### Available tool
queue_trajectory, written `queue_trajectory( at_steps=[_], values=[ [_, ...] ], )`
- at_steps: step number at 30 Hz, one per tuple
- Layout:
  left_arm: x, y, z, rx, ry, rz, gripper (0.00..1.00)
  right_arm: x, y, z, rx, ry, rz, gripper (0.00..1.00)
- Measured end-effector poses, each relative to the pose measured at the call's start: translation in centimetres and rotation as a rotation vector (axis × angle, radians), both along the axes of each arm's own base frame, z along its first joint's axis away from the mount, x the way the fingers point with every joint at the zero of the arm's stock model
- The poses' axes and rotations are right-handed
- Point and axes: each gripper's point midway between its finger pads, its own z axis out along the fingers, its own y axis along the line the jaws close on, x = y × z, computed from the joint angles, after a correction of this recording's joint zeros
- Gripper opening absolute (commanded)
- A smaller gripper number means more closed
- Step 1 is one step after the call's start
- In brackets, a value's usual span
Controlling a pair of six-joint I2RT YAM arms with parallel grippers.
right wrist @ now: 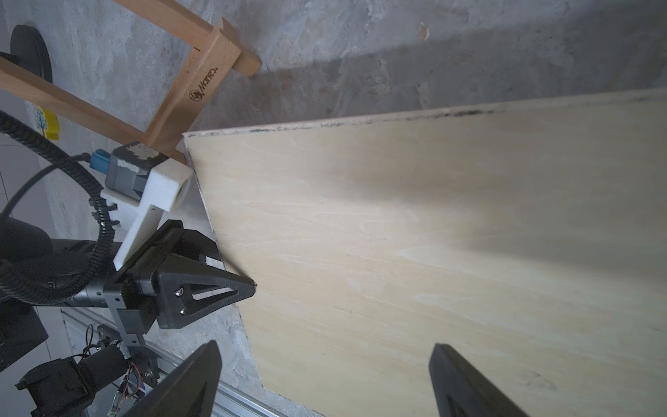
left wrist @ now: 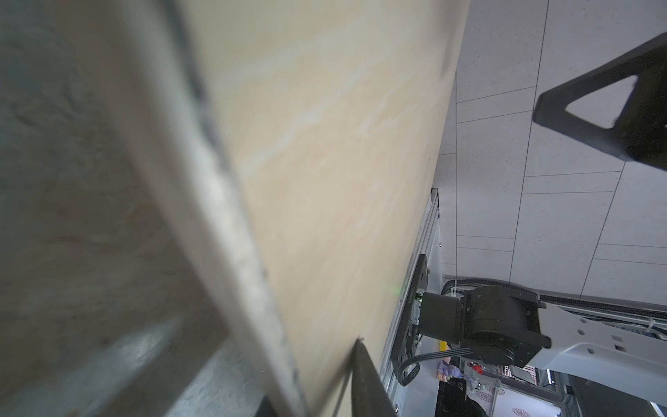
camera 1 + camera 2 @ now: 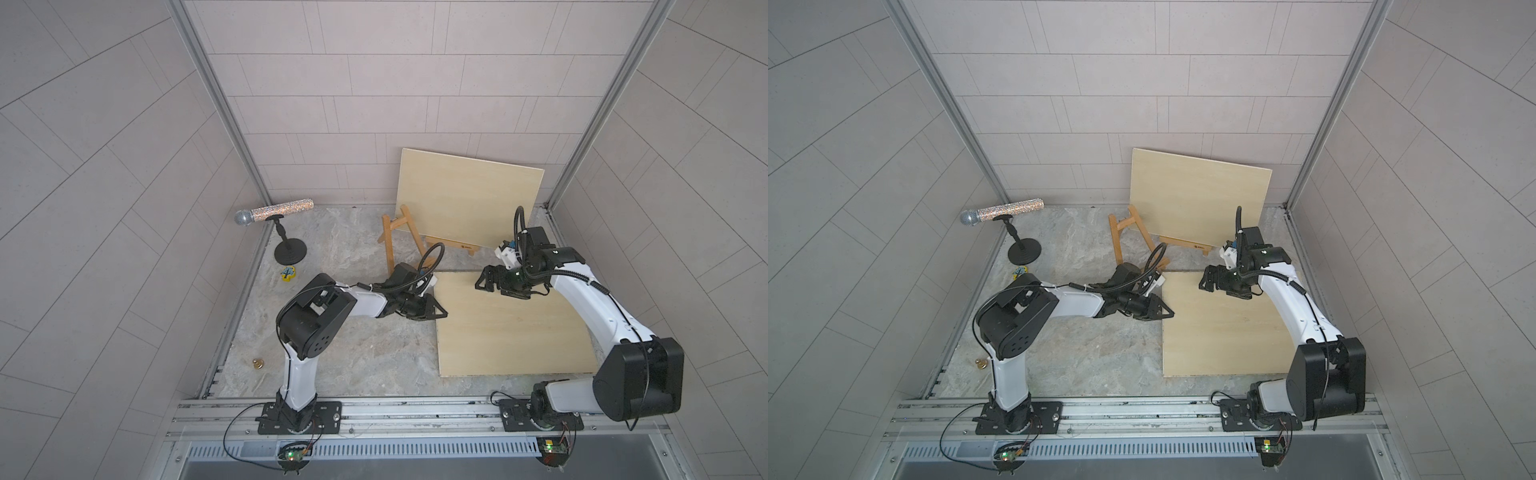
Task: Disassemble the easel
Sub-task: Place the drawing board at the center of the board.
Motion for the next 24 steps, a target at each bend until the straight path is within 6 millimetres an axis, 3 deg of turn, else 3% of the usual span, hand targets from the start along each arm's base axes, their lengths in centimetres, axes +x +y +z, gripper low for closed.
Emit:
queue_trajectory(
  at_steps=[10, 24],
  values=[
    [-1.2, -0.6, -1.3, 0.027, 0.075, -0.015, 0.01, 0.4, -0.2, 0.1, 0.002, -0.013, -0.009, 0.95],
    [-0.6, -0.5, -2.3, 0.090, 0.061, 0.006, 0.40, 0.5, -0.3, 0.1, 0.003, -0.015, -0.015, 0.96]
  ],
)
